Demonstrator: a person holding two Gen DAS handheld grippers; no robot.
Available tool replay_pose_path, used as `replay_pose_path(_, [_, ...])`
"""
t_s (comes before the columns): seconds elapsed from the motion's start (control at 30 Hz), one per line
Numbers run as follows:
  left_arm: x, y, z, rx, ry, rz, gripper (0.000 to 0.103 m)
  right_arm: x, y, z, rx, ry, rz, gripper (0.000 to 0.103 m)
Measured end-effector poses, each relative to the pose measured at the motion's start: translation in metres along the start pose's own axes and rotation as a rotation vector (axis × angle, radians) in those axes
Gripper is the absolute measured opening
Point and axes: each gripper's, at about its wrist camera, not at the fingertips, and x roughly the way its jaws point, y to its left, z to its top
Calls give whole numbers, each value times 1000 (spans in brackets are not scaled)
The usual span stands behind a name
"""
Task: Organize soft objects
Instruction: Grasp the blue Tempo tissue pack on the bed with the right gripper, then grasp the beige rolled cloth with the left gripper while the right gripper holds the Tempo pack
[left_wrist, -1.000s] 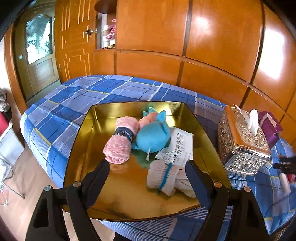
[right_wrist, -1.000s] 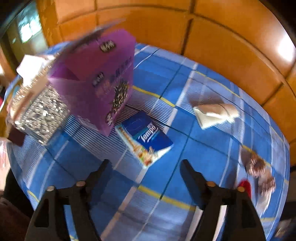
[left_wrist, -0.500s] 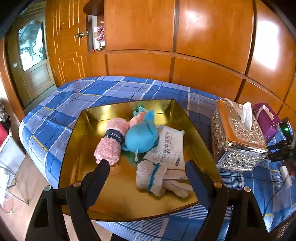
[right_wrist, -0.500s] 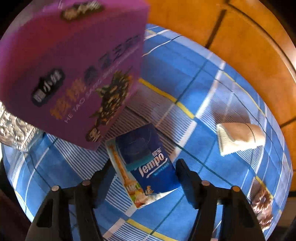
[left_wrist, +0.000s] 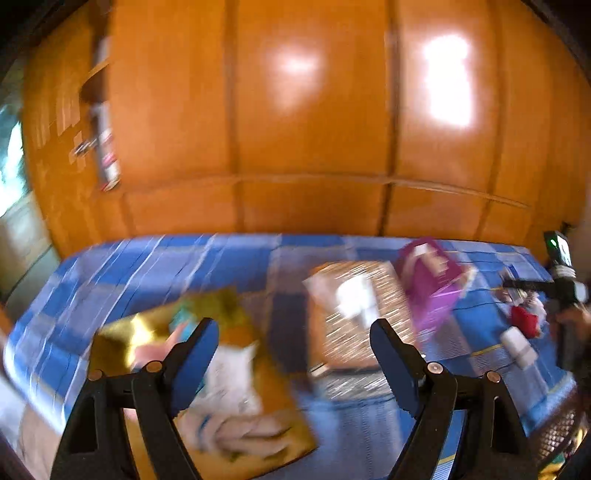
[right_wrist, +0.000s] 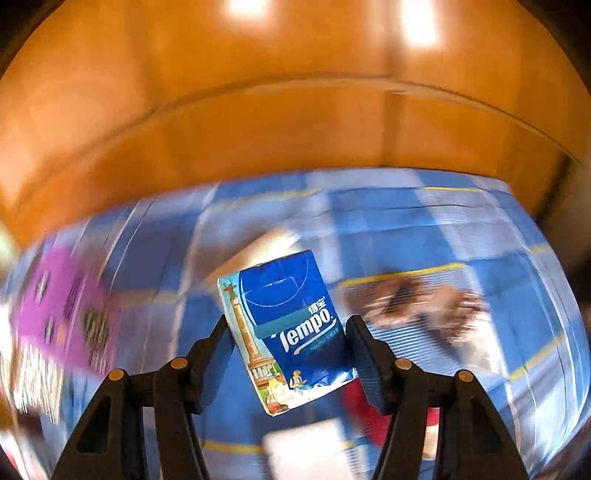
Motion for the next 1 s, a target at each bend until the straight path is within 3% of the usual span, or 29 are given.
replay_pose_path(0.2, [13,-92,49,157,-22,-189,85,-3,-65,1,294,0,-124,62])
replay_pose_path(0.33, [38,-149,73,203,21,-284,86,-10,-99,-8,464,-2,-100,62])
replay_pose_path(0.43, [70,-198,81,243,83,-318,86,-21,-104,-10,497,-36,-100,62])
replay_pose_path(0.6, [128,-269,73,308,202,-329,80,-26,-106,-13,514,-36,-85,62])
replay_pose_path(0.77, [193,-313,55,349,301,-268,66,-21,-112,-11,524,-33,-48,62])
replay_pose_path(1.0, [263,-355,40,411,376,-200,66,-16,-109,-10,510,-9,14,62])
